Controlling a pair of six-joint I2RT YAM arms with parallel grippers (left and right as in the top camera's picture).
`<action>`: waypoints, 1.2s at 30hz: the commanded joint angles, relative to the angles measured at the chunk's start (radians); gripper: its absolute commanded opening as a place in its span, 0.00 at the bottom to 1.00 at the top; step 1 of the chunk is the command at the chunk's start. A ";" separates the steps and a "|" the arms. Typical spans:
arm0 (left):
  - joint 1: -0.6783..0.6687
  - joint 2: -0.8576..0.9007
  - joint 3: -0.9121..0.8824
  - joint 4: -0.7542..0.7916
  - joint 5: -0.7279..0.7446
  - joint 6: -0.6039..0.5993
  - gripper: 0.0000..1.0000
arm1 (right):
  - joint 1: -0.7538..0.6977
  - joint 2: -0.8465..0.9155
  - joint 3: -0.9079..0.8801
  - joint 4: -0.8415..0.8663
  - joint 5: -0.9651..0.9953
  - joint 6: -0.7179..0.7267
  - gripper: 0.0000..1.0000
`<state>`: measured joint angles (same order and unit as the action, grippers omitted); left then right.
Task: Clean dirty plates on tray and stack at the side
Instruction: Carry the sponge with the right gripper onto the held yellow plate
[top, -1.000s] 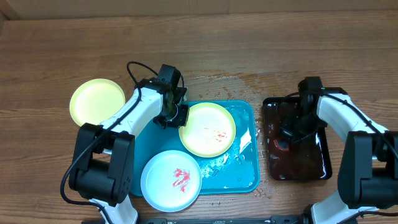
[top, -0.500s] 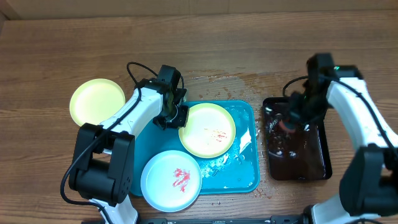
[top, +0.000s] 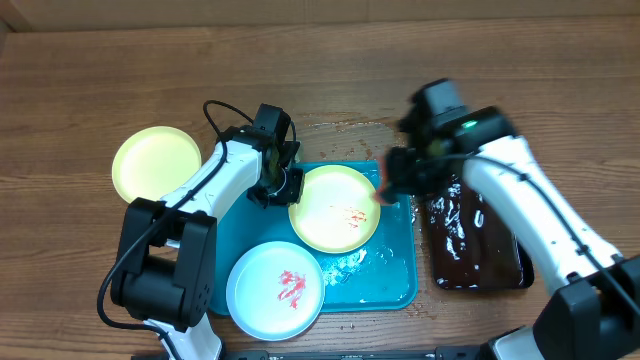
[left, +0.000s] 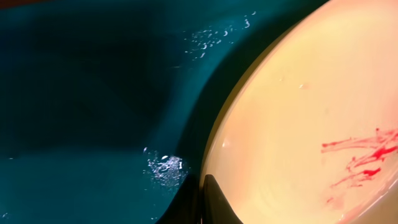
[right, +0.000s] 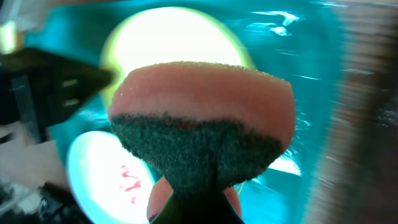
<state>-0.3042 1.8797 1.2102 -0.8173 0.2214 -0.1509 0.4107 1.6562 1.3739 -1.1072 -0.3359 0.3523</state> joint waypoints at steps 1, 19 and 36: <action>-0.028 0.012 0.003 0.011 0.070 0.003 0.04 | 0.093 0.040 0.013 0.065 -0.027 0.114 0.04; -0.042 0.208 0.003 0.050 0.252 0.026 0.04 | 0.170 0.219 -0.006 0.164 0.027 0.241 0.04; 0.076 0.239 0.003 0.018 0.165 -0.089 0.04 | 0.161 0.276 -0.035 0.054 0.224 0.220 0.04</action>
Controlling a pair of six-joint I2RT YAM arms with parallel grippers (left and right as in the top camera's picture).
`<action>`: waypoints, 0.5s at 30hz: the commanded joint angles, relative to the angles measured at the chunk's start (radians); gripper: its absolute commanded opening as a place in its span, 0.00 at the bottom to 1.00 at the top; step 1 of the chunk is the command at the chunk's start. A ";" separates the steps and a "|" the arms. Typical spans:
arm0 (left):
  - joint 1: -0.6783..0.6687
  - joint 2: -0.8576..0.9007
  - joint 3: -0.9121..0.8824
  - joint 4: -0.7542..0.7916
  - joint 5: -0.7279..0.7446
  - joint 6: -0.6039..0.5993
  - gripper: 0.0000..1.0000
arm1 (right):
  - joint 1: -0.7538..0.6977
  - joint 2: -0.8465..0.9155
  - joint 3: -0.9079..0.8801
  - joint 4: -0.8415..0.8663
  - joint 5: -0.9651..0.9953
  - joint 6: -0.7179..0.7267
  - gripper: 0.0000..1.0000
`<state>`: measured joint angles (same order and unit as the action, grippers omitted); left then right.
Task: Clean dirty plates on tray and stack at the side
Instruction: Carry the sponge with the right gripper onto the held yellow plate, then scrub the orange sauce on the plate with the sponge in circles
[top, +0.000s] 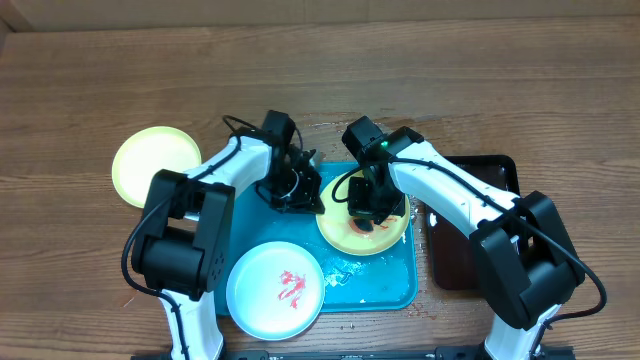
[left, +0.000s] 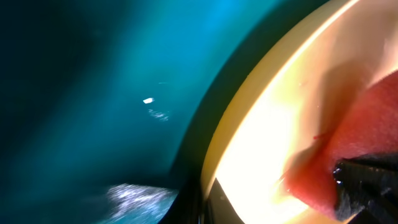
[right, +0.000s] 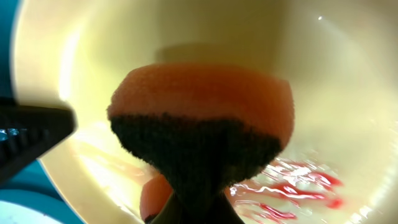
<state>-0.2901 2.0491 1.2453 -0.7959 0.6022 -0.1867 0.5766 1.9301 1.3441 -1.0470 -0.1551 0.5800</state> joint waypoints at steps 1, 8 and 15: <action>0.076 0.069 -0.032 -0.004 -0.208 -0.052 0.04 | -0.006 0.002 -0.005 -0.006 0.043 -0.007 0.04; 0.174 0.069 -0.032 -0.014 -0.012 0.071 0.04 | -0.012 0.003 -0.005 -0.006 0.054 -0.011 0.04; 0.204 0.069 -0.032 -0.040 -0.054 0.068 0.04 | -0.012 0.004 -0.005 0.007 0.076 -0.062 0.04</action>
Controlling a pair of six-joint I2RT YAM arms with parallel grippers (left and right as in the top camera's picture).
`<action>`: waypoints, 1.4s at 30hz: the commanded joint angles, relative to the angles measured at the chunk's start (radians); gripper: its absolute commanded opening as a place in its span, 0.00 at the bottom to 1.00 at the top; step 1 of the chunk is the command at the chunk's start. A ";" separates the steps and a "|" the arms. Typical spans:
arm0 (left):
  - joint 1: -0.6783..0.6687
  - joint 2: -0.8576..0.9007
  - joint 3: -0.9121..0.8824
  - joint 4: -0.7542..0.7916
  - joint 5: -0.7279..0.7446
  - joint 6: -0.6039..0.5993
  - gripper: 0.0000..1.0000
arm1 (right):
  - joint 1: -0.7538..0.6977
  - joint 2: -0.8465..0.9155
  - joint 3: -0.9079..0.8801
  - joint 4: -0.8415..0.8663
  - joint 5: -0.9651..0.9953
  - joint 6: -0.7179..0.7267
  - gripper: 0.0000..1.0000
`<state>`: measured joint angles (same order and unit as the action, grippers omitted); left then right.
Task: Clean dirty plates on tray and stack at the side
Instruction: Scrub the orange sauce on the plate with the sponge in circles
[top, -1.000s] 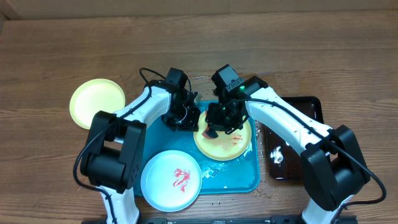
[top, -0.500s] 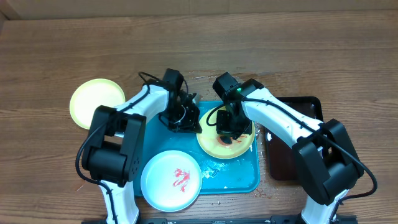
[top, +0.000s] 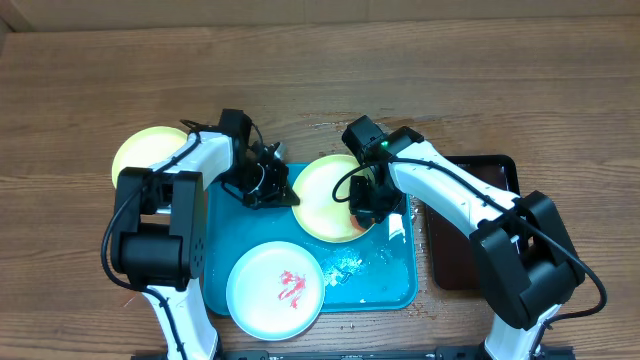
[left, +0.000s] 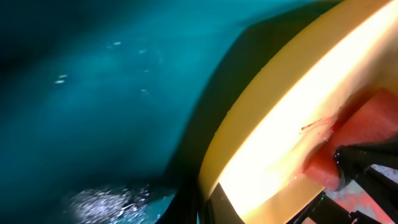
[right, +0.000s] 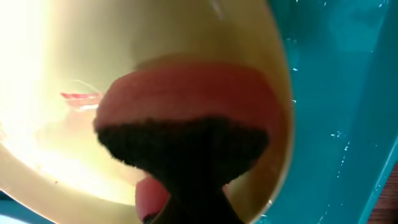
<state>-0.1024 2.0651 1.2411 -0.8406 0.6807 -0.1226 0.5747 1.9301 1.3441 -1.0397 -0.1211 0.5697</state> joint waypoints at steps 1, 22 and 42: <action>0.011 0.053 -0.027 0.003 -0.148 0.003 0.04 | -0.010 0.004 -0.005 0.005 0.042 -0.072 0.04; -0.186 -0.183 0.008 -0.047 -0.520 -0.087 0.04 | -0.009 0.004 -0.008 0.153 0.042 -0.264 0.04; -0.200 -0.182 0.008 -0.048 -0.451 -0.084 0.04 | 0.043 0.011 -0.131 0.220 -0.171 -0.464 0.04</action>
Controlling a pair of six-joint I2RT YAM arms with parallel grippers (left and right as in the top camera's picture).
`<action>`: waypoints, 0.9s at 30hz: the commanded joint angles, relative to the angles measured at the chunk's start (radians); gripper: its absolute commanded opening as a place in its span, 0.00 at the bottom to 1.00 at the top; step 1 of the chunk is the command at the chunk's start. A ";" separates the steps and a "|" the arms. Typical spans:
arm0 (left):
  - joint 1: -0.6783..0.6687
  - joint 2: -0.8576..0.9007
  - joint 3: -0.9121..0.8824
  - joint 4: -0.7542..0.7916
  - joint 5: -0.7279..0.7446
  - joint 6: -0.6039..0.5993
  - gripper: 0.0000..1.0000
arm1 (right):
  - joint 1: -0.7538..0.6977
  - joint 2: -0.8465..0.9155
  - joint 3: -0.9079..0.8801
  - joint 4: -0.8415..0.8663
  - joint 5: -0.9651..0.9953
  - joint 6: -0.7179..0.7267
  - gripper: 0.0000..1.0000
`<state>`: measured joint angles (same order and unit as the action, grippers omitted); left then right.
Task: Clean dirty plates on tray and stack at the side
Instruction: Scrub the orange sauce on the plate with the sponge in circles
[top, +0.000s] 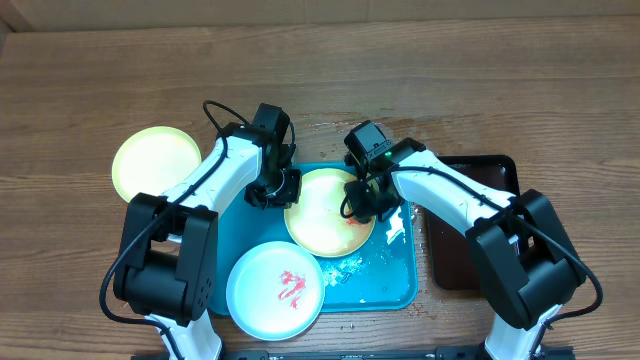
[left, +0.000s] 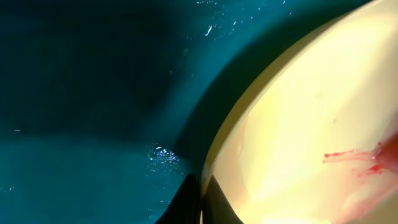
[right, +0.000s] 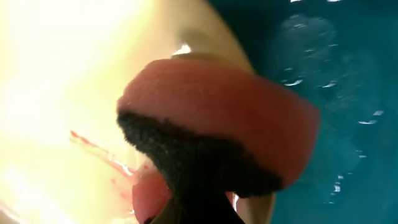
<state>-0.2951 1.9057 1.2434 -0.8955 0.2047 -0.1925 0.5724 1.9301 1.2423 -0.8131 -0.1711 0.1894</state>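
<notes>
A yellow plate (top: 325, 212) with red smears lies on the teal tray (top: 395, 280). My left gripper (top: 283, 190) is shut on the plate's left rim (left: 217, 152). My right gripper (top: 362, 205) is shut on a pink and dark green sponge (right: 217, 140), pressed on the plate's right side by a red streak (right: 102, 152). A white plate (top: 275, 290) with a red mark sits at the tray's front left. A clean yellow plate (top: 155, 165) rests on the table left of the tray.
A dark brown tray (top: 470, 255) lies right of the teal tray, partly under my right arm. Water drops and foam (top: 345, 265) sit on the teal tray near the yellow plate. The wooden table (top: 100, 80) extends all round.
My left gripper and the yellow plate have shifted right and forward on the tray. The sponge sits at the plate's right part, with less red on the plate.
First my left gripper held the smeared yellow plate while the sponge hung above the tray's right edge. Then the sponge was down on the plate's middle. Then it was at the plate's right rim with the plate further left. Now the plate is back nearer the centre.
</notes>
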 joint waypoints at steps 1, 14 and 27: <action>-0.007 -0.023 0.006 0.007 0.025 -0.014 0.04 | 0.058 0.011 -0.029 -0.008 -0.142 -0.103 0.04; -0.008 -0.023 0.006 0.007 0.033 -0.014 0.04 | 0.156 0.011 0.022 0.066 -0.224 0.012 0.04; -0.008 -0.023 0.006 0.002 0.040 -0.014 0.04 | 0.000 0.012 0.021 0.199 -0.026 0.492 0.04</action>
<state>-0.2951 1.9057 1.2434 -0.8906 0.2169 -0.1932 0.6109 1.9396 1.2396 -0.6140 -0.2543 0.5697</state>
